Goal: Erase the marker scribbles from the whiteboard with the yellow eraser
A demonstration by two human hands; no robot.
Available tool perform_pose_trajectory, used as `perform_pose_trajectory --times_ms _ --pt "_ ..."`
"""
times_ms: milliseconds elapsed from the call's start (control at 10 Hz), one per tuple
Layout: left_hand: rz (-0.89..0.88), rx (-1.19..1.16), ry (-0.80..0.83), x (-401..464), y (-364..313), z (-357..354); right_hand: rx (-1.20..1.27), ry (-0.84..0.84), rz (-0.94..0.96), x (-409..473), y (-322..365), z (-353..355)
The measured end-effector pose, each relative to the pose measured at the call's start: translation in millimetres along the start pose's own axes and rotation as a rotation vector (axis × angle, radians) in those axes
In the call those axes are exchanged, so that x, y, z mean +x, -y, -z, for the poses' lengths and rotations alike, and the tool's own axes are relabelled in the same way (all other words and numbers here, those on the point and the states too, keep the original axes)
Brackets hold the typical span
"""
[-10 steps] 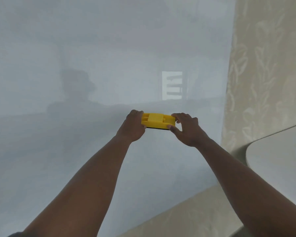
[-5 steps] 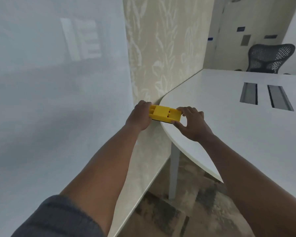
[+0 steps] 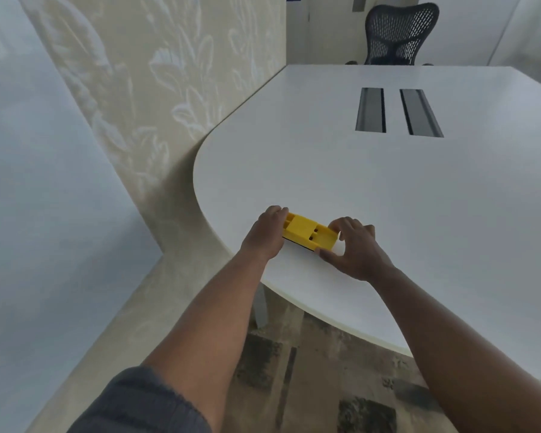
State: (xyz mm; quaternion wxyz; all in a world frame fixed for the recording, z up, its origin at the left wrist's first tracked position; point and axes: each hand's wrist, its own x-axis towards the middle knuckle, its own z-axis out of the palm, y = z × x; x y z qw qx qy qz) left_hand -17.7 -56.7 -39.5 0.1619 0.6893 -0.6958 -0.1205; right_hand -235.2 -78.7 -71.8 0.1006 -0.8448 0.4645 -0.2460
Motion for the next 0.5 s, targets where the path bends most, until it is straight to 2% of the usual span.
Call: perform_pose_trajectory --times_ms 300,400,500 --pt "-0.014 -0.009 0.06 7.6 -3.7 -25.4 0.014 0.082 -0.058 -8.0 -21.7 -5.5" --pt "-0.022 -0.029 0.054 1.3 -1.8 -22.5 -0.037 0.025 -0.045 -6.9 -18.1 -5.8" --pt "0.076 -0.039 -0.107 -7.1 0.5 -9.9 -0.094 -0.023 -0.045 5.9 -3.5 -1.8"
